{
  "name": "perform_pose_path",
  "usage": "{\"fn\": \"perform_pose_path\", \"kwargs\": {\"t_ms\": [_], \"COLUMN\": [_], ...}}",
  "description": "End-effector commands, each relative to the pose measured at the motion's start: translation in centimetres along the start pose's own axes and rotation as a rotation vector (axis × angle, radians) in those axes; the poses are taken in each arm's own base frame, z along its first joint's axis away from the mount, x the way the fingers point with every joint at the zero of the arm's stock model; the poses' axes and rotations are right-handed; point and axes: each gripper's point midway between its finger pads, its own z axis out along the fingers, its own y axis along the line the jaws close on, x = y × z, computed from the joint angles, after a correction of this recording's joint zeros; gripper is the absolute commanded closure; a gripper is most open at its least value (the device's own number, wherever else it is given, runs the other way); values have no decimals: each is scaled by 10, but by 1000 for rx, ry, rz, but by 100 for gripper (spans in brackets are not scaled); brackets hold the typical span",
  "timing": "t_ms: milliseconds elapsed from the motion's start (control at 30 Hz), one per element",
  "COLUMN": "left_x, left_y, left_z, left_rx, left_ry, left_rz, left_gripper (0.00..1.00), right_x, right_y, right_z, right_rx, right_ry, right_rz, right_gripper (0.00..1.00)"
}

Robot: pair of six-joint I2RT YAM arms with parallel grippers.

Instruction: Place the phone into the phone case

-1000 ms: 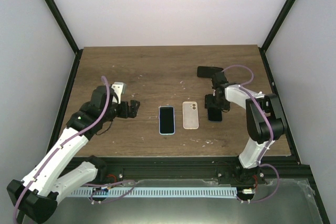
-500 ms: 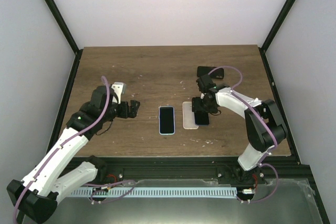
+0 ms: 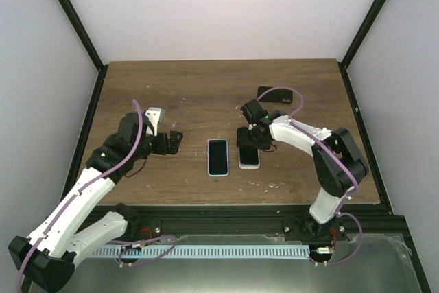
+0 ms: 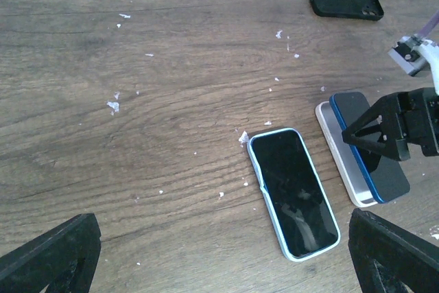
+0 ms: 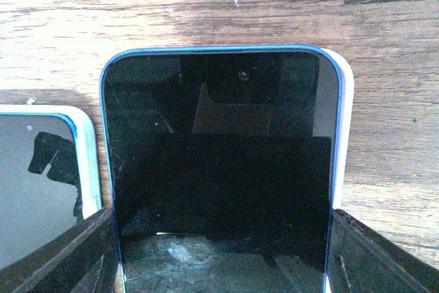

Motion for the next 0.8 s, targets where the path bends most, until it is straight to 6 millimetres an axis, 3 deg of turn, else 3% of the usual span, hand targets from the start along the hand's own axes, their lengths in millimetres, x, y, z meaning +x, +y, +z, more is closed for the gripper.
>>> {"fn": "perform_pose_path", "kwargs": {"t_ms": [0, 433, 767], "left_x": [-3, -4, -3], "left_y": [1, 1, 1], "left_z": [-1, -2, -1], "left_rx": [0, -3, 1], "left_ry": [-24, -25, -22], "left_rz": [-4, -3, -1], "left_gripper": [0, 0, 0], "right_x": [-12, -10, -8], "right_y": [9, 3, -5], "right_z": [1, 20, 19], "right_rx": [-11, 24, 60], "right_ry": [-36, -23, -25], "right_rz": [17, 28, 43], "right_gripper": [34, 34, 34]}}
